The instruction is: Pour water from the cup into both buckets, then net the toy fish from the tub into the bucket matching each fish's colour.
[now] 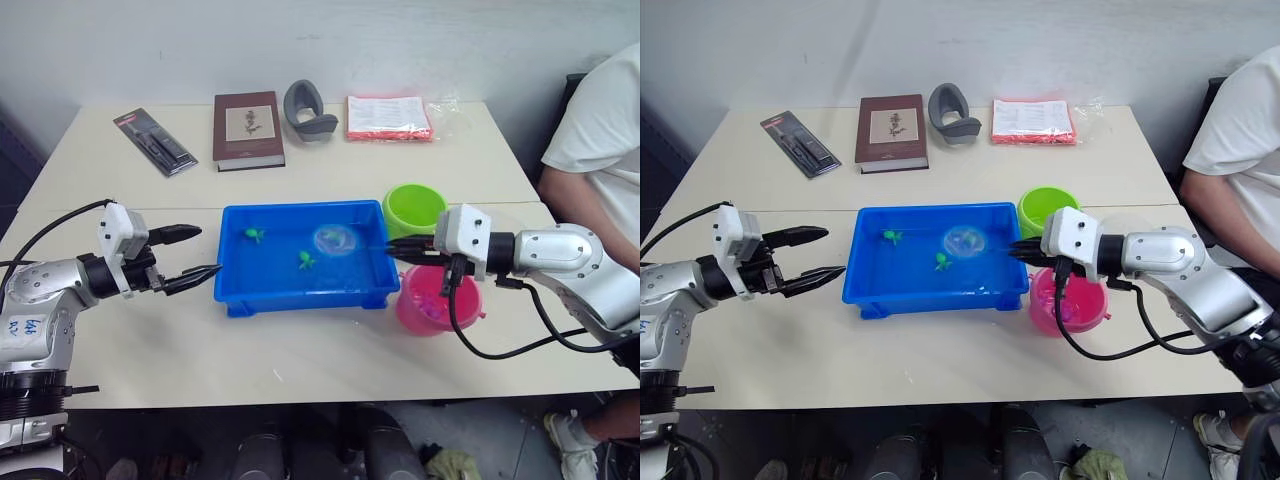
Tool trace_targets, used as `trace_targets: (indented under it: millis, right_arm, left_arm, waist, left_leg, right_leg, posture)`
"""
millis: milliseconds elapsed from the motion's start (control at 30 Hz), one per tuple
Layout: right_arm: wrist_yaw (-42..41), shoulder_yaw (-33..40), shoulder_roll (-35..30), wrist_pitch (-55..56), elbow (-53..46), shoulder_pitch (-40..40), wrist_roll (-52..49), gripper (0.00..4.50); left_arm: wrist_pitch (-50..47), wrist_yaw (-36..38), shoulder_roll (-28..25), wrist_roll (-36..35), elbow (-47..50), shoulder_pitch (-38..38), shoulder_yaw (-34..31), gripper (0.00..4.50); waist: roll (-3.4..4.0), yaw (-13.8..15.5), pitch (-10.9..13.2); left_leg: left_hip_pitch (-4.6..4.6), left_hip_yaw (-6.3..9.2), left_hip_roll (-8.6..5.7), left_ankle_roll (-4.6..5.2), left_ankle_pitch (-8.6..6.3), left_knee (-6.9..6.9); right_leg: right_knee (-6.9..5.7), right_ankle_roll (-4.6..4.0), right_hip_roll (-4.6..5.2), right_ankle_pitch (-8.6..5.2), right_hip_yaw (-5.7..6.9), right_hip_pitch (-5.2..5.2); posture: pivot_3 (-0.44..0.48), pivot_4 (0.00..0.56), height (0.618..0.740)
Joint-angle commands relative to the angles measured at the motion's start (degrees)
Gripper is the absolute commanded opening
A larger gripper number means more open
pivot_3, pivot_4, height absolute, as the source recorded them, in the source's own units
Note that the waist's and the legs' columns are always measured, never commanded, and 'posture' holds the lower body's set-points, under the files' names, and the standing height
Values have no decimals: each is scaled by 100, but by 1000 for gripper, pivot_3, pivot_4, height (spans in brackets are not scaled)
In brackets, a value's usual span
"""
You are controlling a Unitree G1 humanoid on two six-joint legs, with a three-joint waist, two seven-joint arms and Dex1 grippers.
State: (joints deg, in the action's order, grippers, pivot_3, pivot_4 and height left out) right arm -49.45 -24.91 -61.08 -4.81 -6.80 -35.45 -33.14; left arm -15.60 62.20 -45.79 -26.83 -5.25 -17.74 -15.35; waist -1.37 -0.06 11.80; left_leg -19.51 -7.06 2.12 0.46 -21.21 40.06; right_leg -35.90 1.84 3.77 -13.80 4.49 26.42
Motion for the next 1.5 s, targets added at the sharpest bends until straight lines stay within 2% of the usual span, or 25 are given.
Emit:
trace_targets:
  millis: [33, 100, 200, 533, 700, 800, 1000, 1133, 1500]
  right_arm:
    - [-321, 365, 220, -676, -12, -122, 154, 0]
    - [-563, 367, 432, -968, 152, -243, 287, 0]
    - [-589, 272, 638, -1969, 205, -504, 496, 0]
    - [-668, -19, 1411, -3117, 385, -1124, 1760, 0]
    - [-493, -28, 1731, -3053, 633, -1312, 2385, 0]
    - [-98, -295, 1896, -3227, 884, -1561, 3167, 0]
    - [61, 91, 2304, -3067, 1000, -1503, 3210, 0]
    - [111, 359, 2370, -2527, 899, -1276, 3197, 0]
    - [-137, 922, 2001, -1450, 126, -209, 3164, 0]
  left_arm:
    - [54, 23, -84, -128, 177, 25, -207, 4459]
    - [55, 21, -73, -117, 206, 8, -169, 4459]
    - [51, -5, -45, -112, 243, -37, -137, 4459]
    - [26, -63, -1, -118, 361, -33, -102, 4459]
    - [38, -82, 20, -102, 353, -88, -61, 4459]
    - [51, -108, 53, -80, 332, -157, -15, 4459]
    - [93, -160, 134, -34, 281, -273, 57, 4459]
    - [112, -165, 162, -14, 255, -307, 52, 4459]
    - [175, -175, 206, 32, 144, -382, 111, 4459]
  waist:
    - [0, -11, 0]
    - [-4, -22, -2]
    - [-4, -21, -2]
    - [-4, -22, -3]
    - [-4, -26, -3]
    - [-4, -43, -3]
    - [-4, -59, -3]
    - [-4, -69, -3]
    - [-5, -96, -3]
  left_leg:
    - [0, -1, 0, 0, 0, 0]
    - [2, -2, 2, 0, 0, 0]
    - [2, -4, 3, -2, 0, 0]
    - [-5, -5, 2, -2, 0, -1]
    - [-7, -6, 0, -2, 0, 0]
    - [-7, -9, 0, -3, 1, 0]
    - [-15, -7, 0, -3, 1, 0]
    - [-22, -1, 0, -3, 1, -1]
    - [-23, 0, 1, -3, 0, -2]
  right_leg:
    - [0, 0, 0, 0, 0, 0]
    - [-1, 0, -5, 0, 0, 0]
    - [-4, -1, -9, 0, -2, 4]
    - [-4, -1, -8, -1, -2, 11]
    - [-4, -1, -8, -1, -1, 12]
    - [-6, -1, -9, -1, -4, 15]
    - [-8, 0, -10, 0, -1, 17]
    - [-10, 1, -10, 1, 6, 17]
    - [-7, 3, -13, 1, 7, 17]
  posture:
    - [0, 150, 740]
    - [0, 150, 740]
    - [0, 150, 740]
    - [0, 150, 740]
    - [0, 150, 740]
    - [0, 150, 740]
    - [0, 150, 740]
    - [0, 150, 740]
    - [0, 150, 740]
